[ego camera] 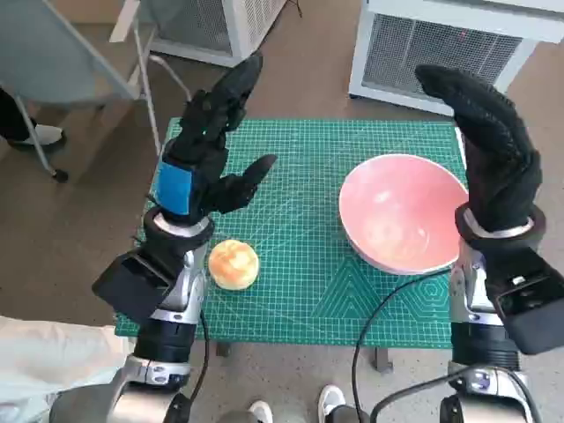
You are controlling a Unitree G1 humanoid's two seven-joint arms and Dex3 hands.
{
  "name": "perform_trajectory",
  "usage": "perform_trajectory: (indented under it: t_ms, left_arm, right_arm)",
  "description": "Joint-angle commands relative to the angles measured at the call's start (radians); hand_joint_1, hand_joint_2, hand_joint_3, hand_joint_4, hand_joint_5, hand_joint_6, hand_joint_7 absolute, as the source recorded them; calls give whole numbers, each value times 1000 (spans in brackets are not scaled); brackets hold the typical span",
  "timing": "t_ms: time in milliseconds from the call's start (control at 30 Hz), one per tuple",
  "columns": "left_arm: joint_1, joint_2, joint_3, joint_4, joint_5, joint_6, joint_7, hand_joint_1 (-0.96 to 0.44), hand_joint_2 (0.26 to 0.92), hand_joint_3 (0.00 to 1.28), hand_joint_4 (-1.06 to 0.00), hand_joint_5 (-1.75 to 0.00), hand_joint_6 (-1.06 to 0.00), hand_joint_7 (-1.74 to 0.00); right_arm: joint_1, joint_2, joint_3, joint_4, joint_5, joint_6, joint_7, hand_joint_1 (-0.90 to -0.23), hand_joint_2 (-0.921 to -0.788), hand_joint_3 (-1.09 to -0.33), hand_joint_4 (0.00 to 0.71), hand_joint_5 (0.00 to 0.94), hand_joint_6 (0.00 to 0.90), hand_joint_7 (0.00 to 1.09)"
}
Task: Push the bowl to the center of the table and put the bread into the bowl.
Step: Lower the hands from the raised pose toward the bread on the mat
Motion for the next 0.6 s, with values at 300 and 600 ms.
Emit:
perform_trajectory:
  t_ms: [300,600]
  left_arm:
    - [18,4,2,-21,11,-12,16,-458,921,364,-344,-9,-292,-348]
    - [22,3,1,-16,3,-16,14,-458,921,365,-373,-19,-296,-360]
  right_arm:
    - [34,4,-2,-1,-40,-10,-29,-585,-921,-770,235,0,158,316]
    - [43,0,1,-7,-42,-7,-33,-595,-921,-779,236,0,157,315]
